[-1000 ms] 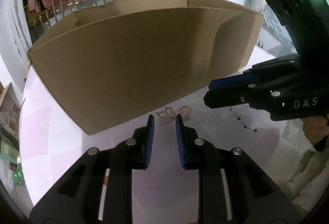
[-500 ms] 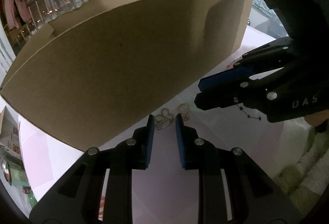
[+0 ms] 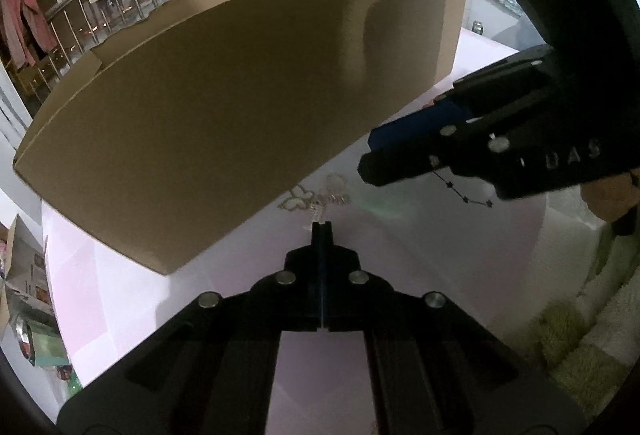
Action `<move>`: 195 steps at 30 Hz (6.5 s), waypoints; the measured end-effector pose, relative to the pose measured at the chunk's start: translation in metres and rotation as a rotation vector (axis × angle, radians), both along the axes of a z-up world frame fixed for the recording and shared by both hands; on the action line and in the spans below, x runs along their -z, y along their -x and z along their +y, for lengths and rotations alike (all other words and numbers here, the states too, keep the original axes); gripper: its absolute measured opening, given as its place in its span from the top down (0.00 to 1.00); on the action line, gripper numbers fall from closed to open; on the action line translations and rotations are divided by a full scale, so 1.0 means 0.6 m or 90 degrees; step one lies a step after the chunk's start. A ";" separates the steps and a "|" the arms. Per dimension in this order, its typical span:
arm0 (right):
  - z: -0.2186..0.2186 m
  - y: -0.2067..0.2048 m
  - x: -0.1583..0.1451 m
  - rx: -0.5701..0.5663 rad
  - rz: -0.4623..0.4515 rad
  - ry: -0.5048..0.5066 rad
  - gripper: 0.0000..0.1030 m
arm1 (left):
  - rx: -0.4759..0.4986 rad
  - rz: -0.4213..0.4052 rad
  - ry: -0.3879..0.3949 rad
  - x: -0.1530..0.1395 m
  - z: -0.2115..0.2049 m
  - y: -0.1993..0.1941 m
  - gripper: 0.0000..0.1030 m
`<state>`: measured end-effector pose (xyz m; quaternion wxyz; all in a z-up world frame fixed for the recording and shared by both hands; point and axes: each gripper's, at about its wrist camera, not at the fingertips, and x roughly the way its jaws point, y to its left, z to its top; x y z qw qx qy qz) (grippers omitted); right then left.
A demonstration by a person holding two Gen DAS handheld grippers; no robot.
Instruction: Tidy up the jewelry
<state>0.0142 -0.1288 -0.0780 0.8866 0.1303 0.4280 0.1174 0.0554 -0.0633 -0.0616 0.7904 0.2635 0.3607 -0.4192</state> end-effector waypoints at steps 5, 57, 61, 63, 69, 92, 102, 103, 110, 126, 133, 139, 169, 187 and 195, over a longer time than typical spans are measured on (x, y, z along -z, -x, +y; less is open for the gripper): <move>-0.001 0.003 -0.003 0.003 -0.001 0.001 0.80 | -0.024 0.006 0.000 -0.001 0.013 0.014 1.00; 0.067 -0.026 0.005 -0.025 -0.025 0.149 0.79 | -0.149 0.024 0.051 -0.009 0.088 0.015 1.00; 0.089 -0.035 0.012 -0.018 -0.025 0.166 0.79 | -0.155 0.026 0.055 -0.010 0.089 0.017 1.00; 0.090 -0.034 0.012 -0.016 -0.029 0.171 0.79 | -0.156 0.027 0.059 -0.012 0.081 0.017 1.00; 0.089 -0.029 0.013 0.002 -0.033 0.173 0.85 | -0.152 0.032 0.073 -0.013 0.078 0.025 1.00; 0.060 -0.017 0.014 0.013 -0.019 0.121 0.88 | -0.093 -0.006 0.024 -0.004 0.011 -0.006 0.81; 0.054 -0.012 0.018 0.009 -0.024 0.117 0.88 | -0.083 0.019 0.026 -0.003 0.009 -0.001 0.94; 0.055 -0.013 0.018 0.008 -0.025 0.118 0.88 | -0.083 0.017 0.025 -0.003 0.011 0.000 0.95; 0.059 -0.016 0.017 0.005 -0.028 0.123 0.88 | -0.086 0.009 0.035 -0.010 0.018 0.005 1.00; 0.065 0.006 -0.010 -0.001 -0.064 0.130 0.88 | -0.111 -0.025 0.074 -0.041 0.056 0.032 1.00; 0.057 0.024 -0.034 0.000 -0.092 0.131 0.88 | -0.124 -0.051 0.103 -0.081 0.063 0.044 1.00; 0.053 0.043 -0.087 -0.003 -0.143 0.109 0.88 | -0.117 -0.083 0.147 -0.150 0.071 0.051 1.00; -0.097 -0.090 -0.128 0.110 -0.114 0.145 0.87 | -0.128 0.012 0.194 -0.151 -0.092 -0.150 0.88; -0.106 -0.016 -0.174 0.133 -0.186 0.117 0.72 | -0.201 0.004 0.313 -0.206 0.036 -0.132 0.69; -0.072 0.040 -0.175 0.079 -0.208 0.103 0.72 | -0.187 -0.008 0.330 -0.209 0.102 -0.057 0.63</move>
